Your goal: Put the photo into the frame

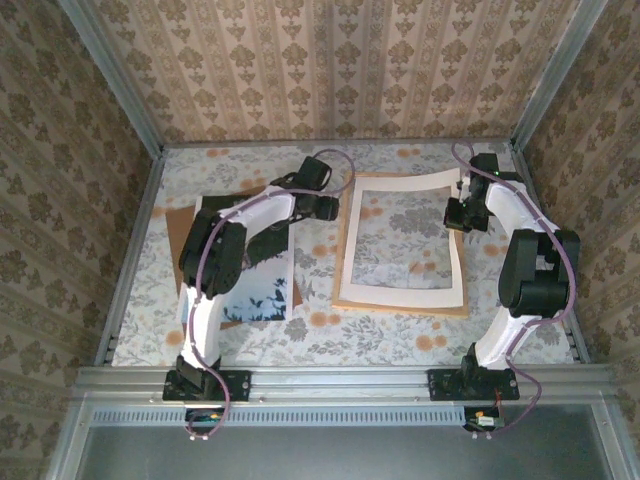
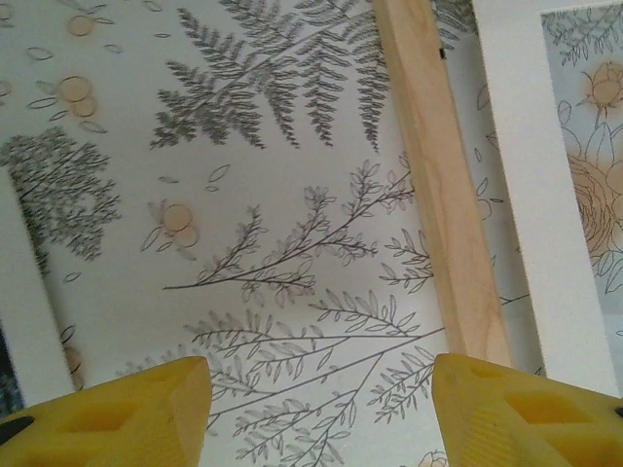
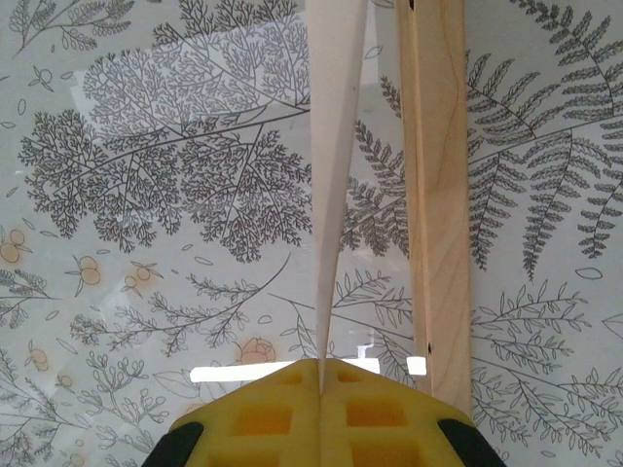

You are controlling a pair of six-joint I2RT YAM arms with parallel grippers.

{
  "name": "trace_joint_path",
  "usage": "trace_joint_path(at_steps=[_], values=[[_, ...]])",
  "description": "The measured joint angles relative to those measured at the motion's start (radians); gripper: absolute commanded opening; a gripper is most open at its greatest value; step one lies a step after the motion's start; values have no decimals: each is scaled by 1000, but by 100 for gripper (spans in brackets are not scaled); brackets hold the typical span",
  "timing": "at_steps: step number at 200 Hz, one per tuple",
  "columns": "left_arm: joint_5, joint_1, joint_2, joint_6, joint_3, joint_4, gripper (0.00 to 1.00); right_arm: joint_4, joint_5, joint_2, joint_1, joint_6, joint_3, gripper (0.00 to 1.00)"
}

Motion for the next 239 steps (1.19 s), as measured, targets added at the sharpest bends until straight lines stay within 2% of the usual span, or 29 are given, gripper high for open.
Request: trace_joint_path(at_steps=[51, 95, 131, 208, 239], values=[[20, -31, 131, 31, 140, -80, 60, 14, -4, 0, 8, 3, 0, 0], [33, -36, 182, 51, 231, -141, 49, 15, -4, 0, 15, 3, 0, 0], [34, -37, 182, 57, 235, -148, 58, 16, -4, 0, 21, 3, 0, 0], [156, -3, 183, -33, 225, -113, 63, 16, -4, 4, 40, 2, 0, 0], [148, 6, 226, -47, 328, -122, 64, 17, -4, 4, 40, 2, 0, 0]])
